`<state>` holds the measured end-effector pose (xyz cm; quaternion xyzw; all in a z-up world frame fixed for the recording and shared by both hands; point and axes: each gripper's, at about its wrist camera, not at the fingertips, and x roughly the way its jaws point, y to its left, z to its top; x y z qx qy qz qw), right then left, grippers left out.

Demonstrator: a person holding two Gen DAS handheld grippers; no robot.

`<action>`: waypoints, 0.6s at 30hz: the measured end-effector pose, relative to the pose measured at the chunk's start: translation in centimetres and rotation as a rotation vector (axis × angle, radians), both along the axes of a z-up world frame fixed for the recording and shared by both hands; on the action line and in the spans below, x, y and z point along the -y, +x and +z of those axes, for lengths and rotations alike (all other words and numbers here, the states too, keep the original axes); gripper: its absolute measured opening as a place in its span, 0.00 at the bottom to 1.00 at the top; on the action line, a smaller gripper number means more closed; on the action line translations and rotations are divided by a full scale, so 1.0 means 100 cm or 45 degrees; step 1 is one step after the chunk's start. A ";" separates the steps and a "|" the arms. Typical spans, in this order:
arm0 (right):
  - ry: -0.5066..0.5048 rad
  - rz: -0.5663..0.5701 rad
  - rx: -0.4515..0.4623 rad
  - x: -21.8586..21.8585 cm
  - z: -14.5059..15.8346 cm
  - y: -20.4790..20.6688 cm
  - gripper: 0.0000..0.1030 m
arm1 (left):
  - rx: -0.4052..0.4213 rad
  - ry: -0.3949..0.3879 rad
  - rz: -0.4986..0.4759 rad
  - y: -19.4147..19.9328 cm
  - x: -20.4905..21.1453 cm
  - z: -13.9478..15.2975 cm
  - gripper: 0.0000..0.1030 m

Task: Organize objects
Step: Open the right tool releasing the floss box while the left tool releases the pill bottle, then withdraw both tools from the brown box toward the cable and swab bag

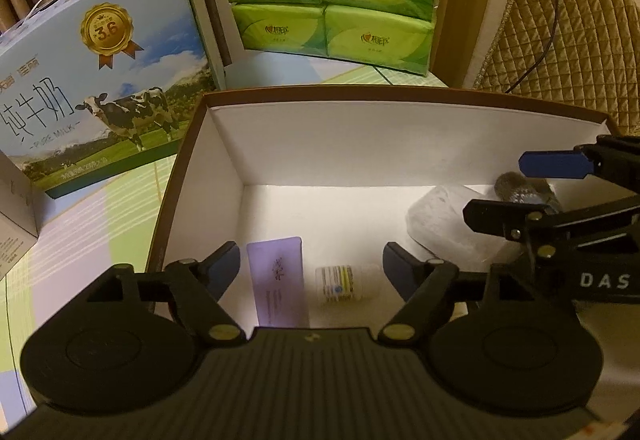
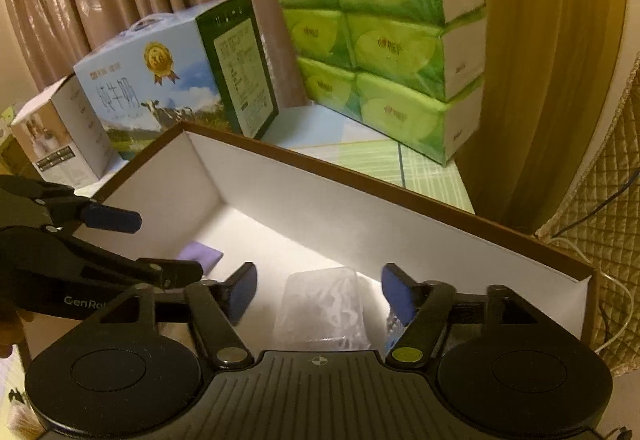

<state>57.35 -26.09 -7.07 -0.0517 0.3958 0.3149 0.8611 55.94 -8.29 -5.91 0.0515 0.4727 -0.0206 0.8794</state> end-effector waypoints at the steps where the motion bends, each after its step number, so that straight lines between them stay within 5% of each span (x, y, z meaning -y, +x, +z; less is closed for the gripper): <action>1: -0.001 0.005 -0.002 0.002 0.001 -0.002 0.68 | 0.002 -0.003 0.002 -0.002 0.000 0.001 0.78; 18: -0.025 -0.044 -0.044 0.030 0.018 -0.038 0.98 | 0.017 -0.038 0.046 -0.030 -0.005 0.020 0.89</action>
